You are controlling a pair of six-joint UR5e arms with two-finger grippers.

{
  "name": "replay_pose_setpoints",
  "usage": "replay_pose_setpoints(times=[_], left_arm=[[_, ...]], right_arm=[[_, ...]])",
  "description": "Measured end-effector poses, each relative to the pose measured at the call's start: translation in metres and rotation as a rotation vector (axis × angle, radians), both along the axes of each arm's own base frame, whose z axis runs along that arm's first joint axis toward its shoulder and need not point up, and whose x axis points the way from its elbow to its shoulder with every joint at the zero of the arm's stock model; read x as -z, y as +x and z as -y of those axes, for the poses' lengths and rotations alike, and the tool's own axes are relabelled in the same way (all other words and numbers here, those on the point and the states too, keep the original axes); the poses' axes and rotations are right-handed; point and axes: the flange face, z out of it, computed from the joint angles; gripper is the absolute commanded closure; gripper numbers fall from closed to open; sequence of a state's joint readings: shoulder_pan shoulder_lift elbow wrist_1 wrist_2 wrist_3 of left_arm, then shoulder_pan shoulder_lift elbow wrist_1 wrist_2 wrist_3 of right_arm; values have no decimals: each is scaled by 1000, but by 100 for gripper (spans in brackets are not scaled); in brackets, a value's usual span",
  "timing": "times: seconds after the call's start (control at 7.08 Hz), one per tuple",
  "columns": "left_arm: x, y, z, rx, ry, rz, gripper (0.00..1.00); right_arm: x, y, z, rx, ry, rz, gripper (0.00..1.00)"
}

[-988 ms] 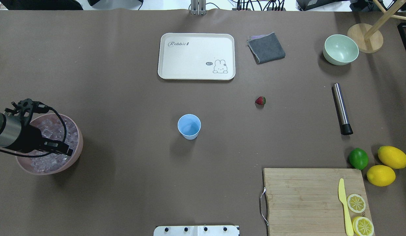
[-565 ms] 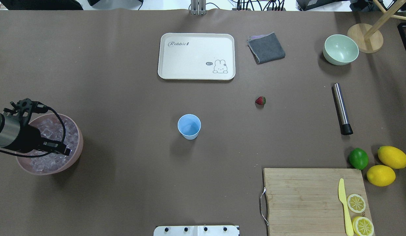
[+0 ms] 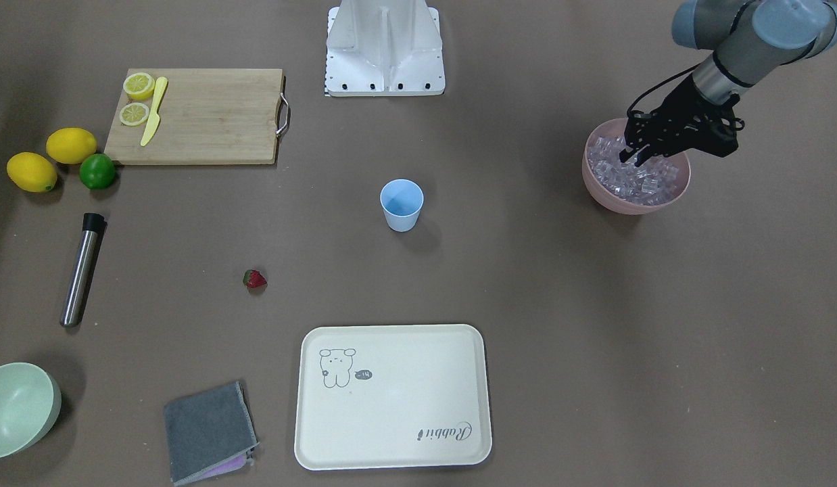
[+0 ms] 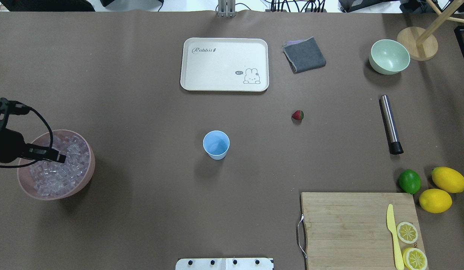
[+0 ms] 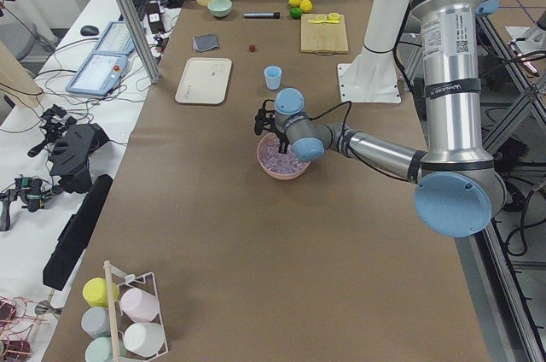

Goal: Mash ice and strawberries in cup
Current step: 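Carry the ice cube over the blue cup and open the left gripper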

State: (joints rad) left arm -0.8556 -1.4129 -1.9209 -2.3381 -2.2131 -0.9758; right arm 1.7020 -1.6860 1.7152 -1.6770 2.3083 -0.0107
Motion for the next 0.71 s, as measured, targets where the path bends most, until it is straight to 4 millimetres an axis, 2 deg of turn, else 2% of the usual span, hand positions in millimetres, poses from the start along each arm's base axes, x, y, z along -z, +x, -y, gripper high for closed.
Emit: replay_pose_setpoints(times=[0.14,0.28,0.42,0.71], left_arm=[[6,-17,7,43,23,-26,100],[25,-24,14,78,42,-69,100],[59,-16,28,113,35,-133,100],[142,28,57,149,-15,-274,100]], right_arm=[[1,0,0,0,2,-1,0],[1,0,1,0,3,-2,0],[2,1,1,-1,4,-3,0],[2,0,1,0,4,-3,0]])
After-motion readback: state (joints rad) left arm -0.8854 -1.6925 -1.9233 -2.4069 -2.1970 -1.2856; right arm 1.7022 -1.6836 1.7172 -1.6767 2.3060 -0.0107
